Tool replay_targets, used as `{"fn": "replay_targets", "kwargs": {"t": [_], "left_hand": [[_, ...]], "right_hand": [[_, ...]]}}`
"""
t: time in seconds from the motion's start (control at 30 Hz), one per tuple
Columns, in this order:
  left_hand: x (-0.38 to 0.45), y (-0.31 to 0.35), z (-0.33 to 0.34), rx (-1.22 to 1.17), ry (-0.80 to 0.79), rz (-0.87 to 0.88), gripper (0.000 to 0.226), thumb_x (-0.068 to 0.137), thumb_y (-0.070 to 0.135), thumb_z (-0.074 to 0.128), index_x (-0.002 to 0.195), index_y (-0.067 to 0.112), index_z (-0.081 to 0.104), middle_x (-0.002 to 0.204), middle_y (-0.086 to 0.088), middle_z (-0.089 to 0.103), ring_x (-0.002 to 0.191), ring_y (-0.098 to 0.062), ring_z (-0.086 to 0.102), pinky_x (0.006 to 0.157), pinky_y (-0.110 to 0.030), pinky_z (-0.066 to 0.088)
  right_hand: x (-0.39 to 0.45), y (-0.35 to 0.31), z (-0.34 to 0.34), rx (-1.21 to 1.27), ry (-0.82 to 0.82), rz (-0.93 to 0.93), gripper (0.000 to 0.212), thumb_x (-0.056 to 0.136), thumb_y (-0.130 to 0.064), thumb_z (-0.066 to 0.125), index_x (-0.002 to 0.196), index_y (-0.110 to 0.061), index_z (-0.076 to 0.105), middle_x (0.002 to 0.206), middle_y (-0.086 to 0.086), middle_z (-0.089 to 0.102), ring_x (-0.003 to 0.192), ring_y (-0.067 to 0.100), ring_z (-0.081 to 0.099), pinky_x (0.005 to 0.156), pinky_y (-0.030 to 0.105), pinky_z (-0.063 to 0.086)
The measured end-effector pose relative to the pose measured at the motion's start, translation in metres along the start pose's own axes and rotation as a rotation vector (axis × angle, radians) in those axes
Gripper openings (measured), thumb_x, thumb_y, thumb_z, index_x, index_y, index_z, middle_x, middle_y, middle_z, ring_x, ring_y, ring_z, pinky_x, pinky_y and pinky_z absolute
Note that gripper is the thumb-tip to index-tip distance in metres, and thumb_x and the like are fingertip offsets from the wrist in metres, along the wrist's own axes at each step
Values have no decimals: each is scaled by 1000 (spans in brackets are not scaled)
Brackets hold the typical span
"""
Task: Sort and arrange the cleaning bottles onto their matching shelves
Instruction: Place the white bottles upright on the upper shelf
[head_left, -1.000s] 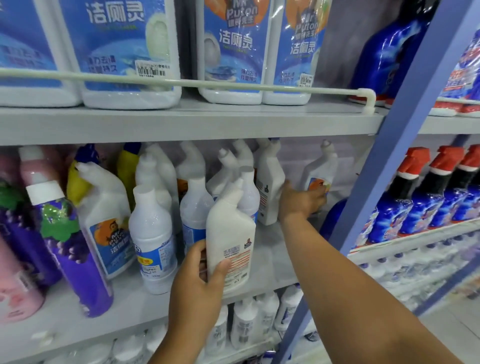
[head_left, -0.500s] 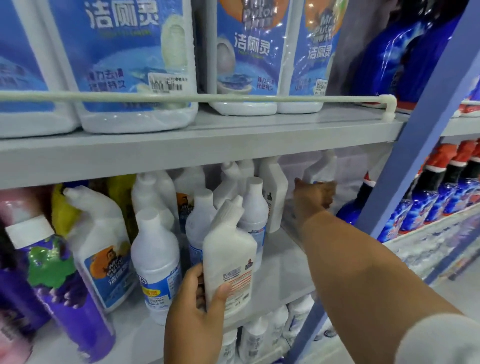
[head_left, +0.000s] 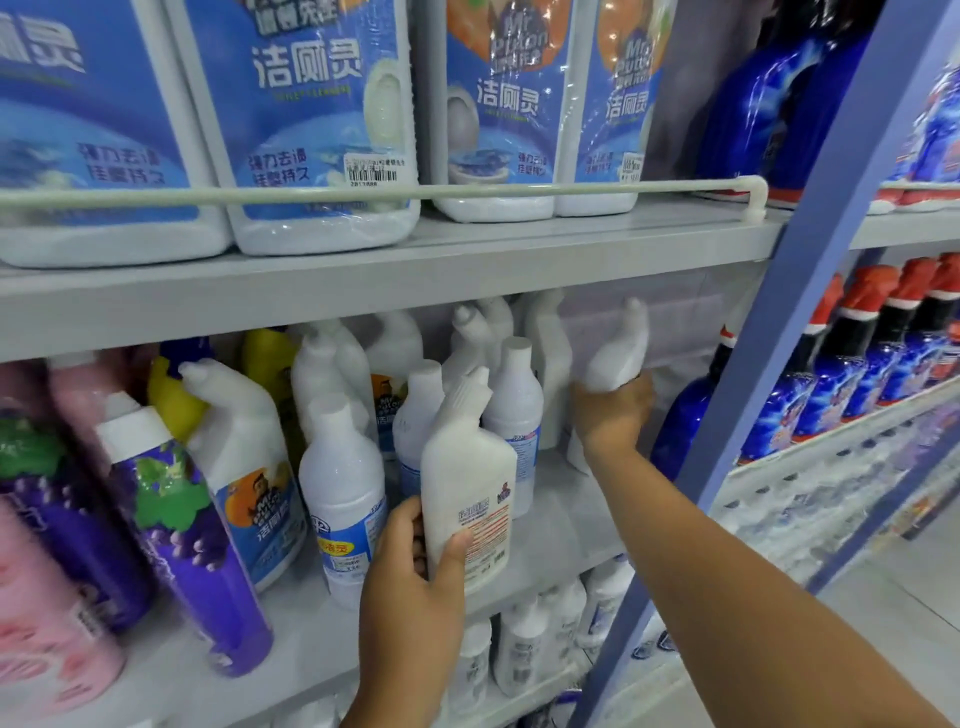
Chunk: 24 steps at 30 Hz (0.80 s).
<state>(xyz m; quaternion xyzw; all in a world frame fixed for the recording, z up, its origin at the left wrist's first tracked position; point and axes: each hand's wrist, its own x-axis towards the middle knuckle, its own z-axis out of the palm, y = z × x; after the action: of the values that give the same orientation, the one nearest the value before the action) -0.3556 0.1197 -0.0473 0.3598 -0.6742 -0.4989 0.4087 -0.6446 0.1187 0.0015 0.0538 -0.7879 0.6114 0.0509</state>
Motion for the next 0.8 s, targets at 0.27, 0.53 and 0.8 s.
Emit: {"fn": "replay_targets", "kwargs": {"t": [0.27,0.53,0.8], "left_hand": [[8,8,6,7,-32,-49,30,82,37,81,104,41,61,97,27,71,90,7,67,76,-27,56],[-5,20,11,0,-8,-97,30,84,26,81,102,43,63,96,29,72,91,8,67,76,-20,54],[-59,46,-18,63,150,-173,38,84,21,82,108,44,63,102,21,75,93,3,70,80,-25,58]], "right_hand": [[-101,17,-62,91,-291,-152,50,73,-22,75,114,-27,47,103,-3,58,91,16,61,70,34,48],[-139,35,-118,222,-535,-162,43,87,-26,80,117,-46,56,106,-23,68,94,-7,65,73,15,53],[-145,35,-142,226,-829,-202,38,84,-28,83,119,-29,68,101,-16,74,87,-7,67,65,12,55]]}}
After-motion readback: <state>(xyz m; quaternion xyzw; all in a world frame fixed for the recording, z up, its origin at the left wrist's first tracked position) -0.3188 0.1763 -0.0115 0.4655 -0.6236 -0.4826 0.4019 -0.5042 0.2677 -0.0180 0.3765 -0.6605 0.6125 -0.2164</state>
